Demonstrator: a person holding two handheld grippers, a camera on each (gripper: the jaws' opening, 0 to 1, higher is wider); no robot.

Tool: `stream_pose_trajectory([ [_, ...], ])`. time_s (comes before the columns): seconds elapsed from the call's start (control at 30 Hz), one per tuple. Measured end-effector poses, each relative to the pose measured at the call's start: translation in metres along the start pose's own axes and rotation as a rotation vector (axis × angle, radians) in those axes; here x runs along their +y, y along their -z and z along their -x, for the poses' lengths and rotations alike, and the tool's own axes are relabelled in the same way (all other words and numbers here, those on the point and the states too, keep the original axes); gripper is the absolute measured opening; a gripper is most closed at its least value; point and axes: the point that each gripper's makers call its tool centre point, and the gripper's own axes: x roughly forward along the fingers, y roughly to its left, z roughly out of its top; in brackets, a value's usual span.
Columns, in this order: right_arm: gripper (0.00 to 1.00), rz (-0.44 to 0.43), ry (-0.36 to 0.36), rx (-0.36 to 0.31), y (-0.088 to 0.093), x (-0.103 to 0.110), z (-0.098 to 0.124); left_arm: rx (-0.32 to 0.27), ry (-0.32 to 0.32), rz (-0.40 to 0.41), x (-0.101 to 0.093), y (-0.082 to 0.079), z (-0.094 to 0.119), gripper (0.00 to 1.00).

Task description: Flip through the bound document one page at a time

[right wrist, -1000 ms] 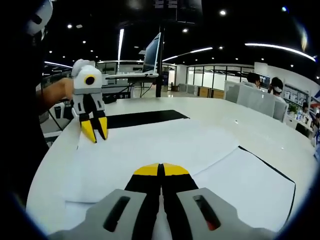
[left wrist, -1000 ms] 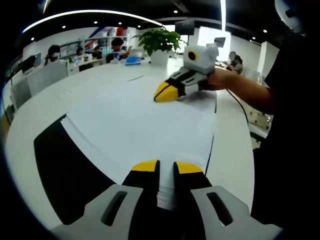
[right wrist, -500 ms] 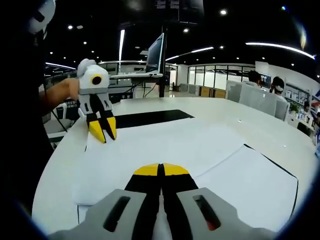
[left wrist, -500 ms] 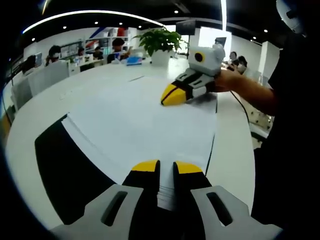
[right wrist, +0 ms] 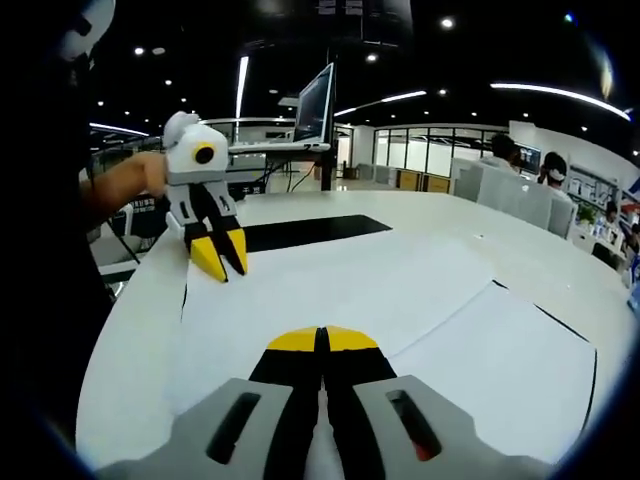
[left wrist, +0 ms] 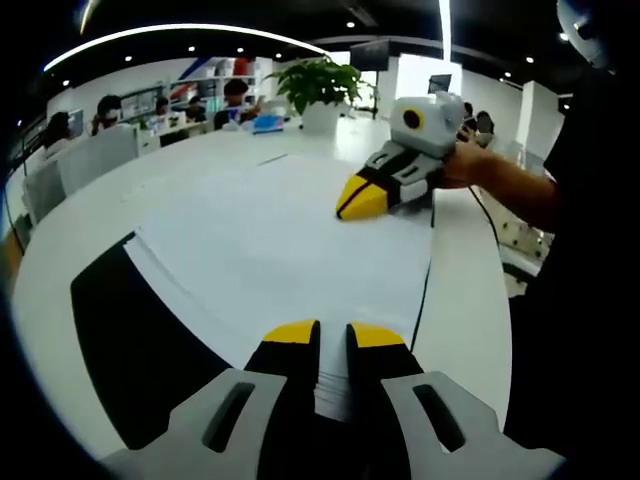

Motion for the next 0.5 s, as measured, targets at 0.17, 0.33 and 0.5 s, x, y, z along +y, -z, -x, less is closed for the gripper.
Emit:
stream_pose_trajectory([
  [0.17,0.02,-0.001,0.003,0.003,0.0016,0.0043,0.0018,-0.002,0.002,-0.001,0.0001,-0.0002,-0.0006,0.14],
  [0.33,0.02,-0.001,-0.001,0.009,0.0036,0.0064,0.0032,-0.003,0.004,-0.002,0.0,-0.0005,-0.0012,0.14],
  [0.5,0.02,0.0,-0.005,0.012,0.0043,0.0092,0.0044,-0.006,0.003,0.003,0.0001,-0.0004,-0.0019,0.14],
])
